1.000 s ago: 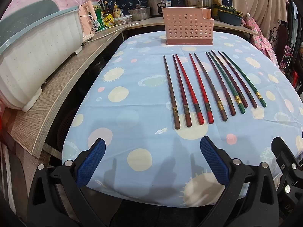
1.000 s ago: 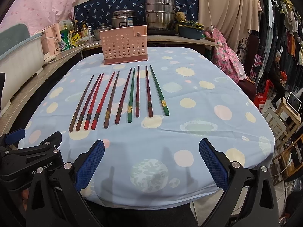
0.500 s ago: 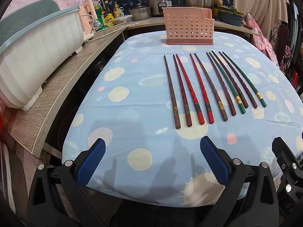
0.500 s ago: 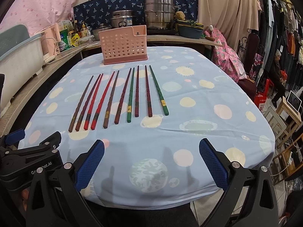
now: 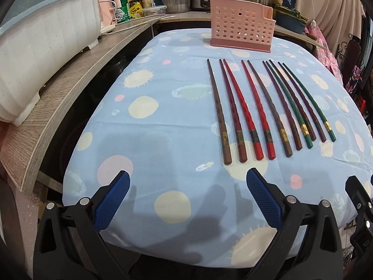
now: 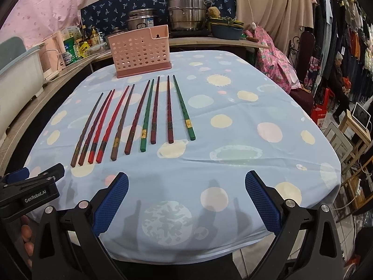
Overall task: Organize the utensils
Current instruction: 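Close the left tool on a brown chopstick while the right tool grasps a green chopstick, then lift both held chopsticks upright and carry them over the pink basket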
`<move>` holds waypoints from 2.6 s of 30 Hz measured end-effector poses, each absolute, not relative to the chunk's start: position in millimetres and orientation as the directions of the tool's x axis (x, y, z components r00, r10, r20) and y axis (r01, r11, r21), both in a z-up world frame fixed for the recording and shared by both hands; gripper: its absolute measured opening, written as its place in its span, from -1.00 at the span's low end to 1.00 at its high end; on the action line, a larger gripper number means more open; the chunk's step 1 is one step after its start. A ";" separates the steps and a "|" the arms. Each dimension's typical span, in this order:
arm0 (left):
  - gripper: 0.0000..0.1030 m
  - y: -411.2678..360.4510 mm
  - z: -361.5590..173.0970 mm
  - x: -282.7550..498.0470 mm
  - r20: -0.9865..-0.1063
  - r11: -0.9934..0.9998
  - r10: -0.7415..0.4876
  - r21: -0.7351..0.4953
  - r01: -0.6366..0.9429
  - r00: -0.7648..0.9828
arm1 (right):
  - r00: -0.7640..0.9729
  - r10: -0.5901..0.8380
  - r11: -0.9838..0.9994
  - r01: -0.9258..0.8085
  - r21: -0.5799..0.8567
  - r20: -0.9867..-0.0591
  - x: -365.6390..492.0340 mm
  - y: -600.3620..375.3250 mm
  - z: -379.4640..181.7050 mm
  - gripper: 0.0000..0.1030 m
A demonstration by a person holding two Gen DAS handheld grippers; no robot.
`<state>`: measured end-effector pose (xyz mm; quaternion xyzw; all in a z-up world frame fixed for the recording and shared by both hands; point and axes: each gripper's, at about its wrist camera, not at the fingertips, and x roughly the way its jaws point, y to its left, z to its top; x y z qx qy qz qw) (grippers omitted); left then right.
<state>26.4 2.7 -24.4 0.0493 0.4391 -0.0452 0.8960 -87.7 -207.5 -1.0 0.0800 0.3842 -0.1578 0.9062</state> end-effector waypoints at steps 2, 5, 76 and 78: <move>0.86 1.8 -27.1 33.3 -0.795 0.992 -0.031 0.049 0.116 0.606 | 0.651 -0.220 0.937 0.349 0.029 -0.726 -84.5 -210.8 -3.7 0.87; 0.86 -1.1 -32.7 44.8 -0.799 0.993 -0.026 0.051 0.110 0.601 | 0.644 -0.216 0.935 0.353 0.034 -0.734 -77.8 -215.9 -8.2 0.87; -0.86 21.2 131.2 106.4 -0.651 0.971 -0.237 -0.135 0.196 0.721 | 0.839 -0.098 0.942 0.252 0.223 -0.535 1.5 -310.8 133.8 -0.87; -0.86 19.7 145.0 116.0 -0.634 0.970 -0.243 -0.139 0.201 0.734 | 0.850 -0.083 0.940 0.241 0.243 -0.521 8.5 -316.3 144.0 -0.86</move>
